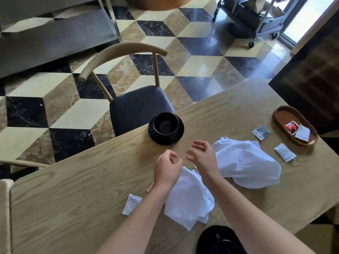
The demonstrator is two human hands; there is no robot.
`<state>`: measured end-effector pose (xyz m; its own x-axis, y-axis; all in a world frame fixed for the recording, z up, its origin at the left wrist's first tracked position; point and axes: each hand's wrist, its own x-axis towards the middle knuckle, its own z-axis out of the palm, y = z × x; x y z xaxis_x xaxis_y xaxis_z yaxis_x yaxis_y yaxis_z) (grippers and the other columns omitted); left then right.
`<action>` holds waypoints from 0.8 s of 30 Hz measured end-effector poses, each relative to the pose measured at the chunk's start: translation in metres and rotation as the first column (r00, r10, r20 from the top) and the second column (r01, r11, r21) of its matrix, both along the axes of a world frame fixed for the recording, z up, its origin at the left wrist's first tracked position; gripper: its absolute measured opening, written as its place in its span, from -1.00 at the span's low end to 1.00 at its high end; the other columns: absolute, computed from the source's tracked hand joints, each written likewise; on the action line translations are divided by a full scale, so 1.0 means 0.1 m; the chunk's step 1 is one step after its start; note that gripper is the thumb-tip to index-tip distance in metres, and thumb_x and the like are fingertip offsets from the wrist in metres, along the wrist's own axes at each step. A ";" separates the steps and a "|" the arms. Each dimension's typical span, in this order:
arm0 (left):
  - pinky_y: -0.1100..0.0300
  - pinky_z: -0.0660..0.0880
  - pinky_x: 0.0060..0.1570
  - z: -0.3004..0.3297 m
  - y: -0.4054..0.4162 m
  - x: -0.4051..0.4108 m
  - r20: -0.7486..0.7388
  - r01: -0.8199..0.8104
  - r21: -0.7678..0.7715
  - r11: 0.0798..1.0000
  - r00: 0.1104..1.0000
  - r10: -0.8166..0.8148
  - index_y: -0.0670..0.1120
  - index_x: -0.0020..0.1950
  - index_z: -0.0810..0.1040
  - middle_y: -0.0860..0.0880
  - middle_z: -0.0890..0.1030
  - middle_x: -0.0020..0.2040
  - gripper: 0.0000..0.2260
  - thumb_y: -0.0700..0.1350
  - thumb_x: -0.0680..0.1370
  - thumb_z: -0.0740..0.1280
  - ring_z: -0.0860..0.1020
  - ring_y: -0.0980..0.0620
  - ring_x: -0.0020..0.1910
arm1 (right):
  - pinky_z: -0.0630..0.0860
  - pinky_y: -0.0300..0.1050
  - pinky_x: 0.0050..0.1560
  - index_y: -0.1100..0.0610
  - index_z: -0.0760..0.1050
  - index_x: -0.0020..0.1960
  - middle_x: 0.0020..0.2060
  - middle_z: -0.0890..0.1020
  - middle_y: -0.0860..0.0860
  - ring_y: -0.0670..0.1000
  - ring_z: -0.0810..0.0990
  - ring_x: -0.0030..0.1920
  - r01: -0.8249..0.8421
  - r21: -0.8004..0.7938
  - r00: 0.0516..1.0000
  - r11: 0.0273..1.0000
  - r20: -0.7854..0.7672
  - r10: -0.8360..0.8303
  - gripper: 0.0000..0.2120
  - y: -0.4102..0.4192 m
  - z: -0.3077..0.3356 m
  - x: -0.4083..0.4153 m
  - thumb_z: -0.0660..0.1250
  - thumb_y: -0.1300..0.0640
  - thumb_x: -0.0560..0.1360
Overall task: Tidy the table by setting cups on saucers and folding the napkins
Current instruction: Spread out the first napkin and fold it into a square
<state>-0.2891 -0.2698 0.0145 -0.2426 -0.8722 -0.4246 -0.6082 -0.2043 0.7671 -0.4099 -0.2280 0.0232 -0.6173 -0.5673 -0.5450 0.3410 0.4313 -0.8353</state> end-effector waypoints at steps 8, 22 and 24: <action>0.15 0.28 -0.05 0.13 0.70 0.12 0.278 0.066 -0.036 0.997 0.959 -0.054 0.07 0.07 0.57 0.08 0.54 0.03 -0.62 0.23 0.37 0.49 0.52 0.02 0.06 | 0.62 0.15 0.15 0.10 0.57 0.10 0.01 0.66 -0.07 -0.05 0.64 0.03 -0.063 0.155 0.983 0.986 -0.163 0.088 -0.77 0.93 0.01 -0.11 0.38 0.26 0.46; 0.03 0.53 -0.09 0.24 1.14 -0.06 0.461 0.400 -0.181 0.898 0.842 -0.282 -0.09 -0.11 0.65 -0.05 0.64 -0.10 -0.83 -0.09 0.57 0.29 0.57 -0.07 -0.03 | 0.68 -0.03 -0.04 0.16 0.42 0.38 0.22 0.52 0.09 0.06 0.66 0.01 -0.278 0.291 0.960 0.915 0.055 0.274 -0.52 1.45 -0.17 0.01 0.40 0.18 0.47; 0.05 0.51 -0.13 0.28 1.17 -0.06 0.400 0.367 -0.199 0.909 0.877 -0.266 -0.08 -0.15 0.62 -0.03 0.63 -0.13 -0.84 -0.09 0.57 0.30 0.56 -0.05 -0.08 | 0.66 -0.02 -0.06 0.18 0.40 0.35 0.22 0.53 0.13 0.14 0.68 0.06 -0.267 0.276 0.963 0.923 0.102 0.248 -0.55 1.48 -0.17 0.03 0.39 0.19 0.50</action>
<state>-0.2951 -0.1527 0.0425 -0.4008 -0.8644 -0.3037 -0.8466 0.2227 0.4833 -0.4072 -0.0797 0.0063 -0.4295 -0.5172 -0.7403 0.2351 0.7275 -0.6446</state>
